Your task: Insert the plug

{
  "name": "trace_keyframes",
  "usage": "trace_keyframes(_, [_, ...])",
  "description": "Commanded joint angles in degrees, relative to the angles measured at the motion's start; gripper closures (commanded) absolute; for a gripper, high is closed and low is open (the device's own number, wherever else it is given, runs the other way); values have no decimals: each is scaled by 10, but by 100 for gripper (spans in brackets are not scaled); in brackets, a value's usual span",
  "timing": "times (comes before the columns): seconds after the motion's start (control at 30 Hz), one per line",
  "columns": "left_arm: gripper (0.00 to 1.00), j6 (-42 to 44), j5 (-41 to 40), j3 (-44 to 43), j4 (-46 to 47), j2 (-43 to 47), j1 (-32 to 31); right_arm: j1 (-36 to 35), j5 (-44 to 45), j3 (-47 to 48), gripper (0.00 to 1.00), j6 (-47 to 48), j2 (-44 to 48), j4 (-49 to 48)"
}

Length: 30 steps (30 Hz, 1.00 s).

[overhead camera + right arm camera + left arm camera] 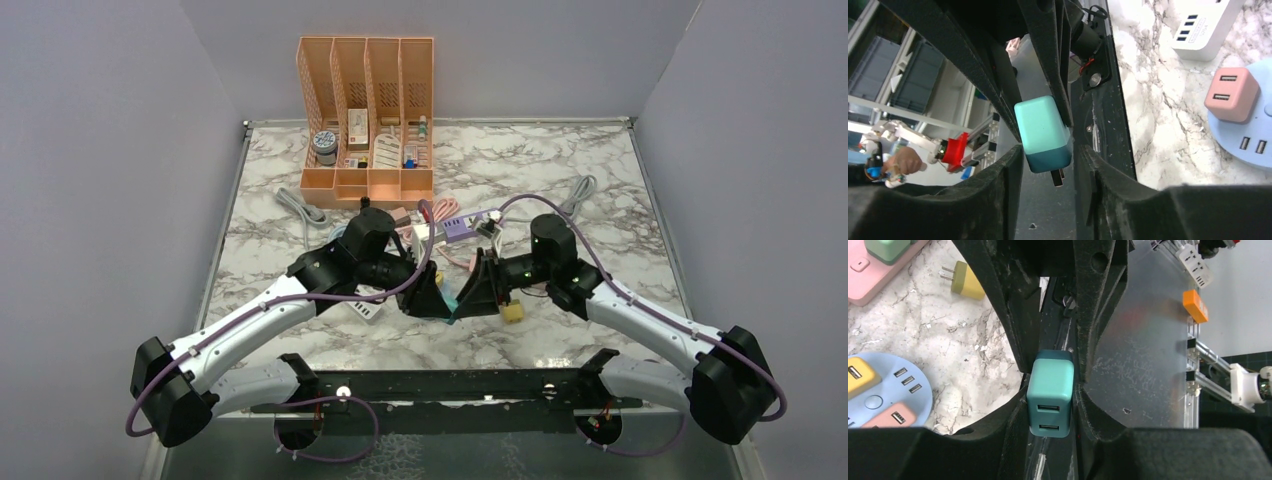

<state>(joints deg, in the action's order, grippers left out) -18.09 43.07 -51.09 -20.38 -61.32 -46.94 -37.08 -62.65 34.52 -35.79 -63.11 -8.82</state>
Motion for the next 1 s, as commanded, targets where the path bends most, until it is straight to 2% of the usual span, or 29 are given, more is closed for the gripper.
trace_keyframes(0.0, [100, 62, -20, -20, -12, -3, 0, -4, 77, 22, 45, 17, 20, 54])
trace_keyframes(0.07, [100, 92, -59, -29, -23, -1, 0, -3, 170, 33, 38, 32, 40, 115])
trace_keyframes(0.17, [100, 145, -173, -46, -28, -5, 0, -4, 357, 40, 35, 31, 82, 215])
trace_keyframes(0.3, [100, 239, -239, -89, -32, -47, 0, -4, 630, 41, 36, -51, 140, 349])
trace_keyframes(0.37, [100, 277, -246, -125, -46, -95, 0, -4, 716, 43, 36, -101, 167, 410])
trace_keyframes(0.47, [100, 321, -247, -183, -68, -168, 0, -4, 759, 45, 38, -149, 212, 459])
trace_keyframes(0.7, [100, 383, -280, -359, -139, -352, 0, -4, 761, 32, 42, -205, 310, 524])
trace_keyframes(0.8, [100, 400, -286, -433, -181, -436, 0, -3, 763, 29, 42, -212, 334, 547])
trace_keyframes(0.97, [100, 428, -298, -518, -237, -517, 0, -4, 780, 40, 42, -220, 349, 596])
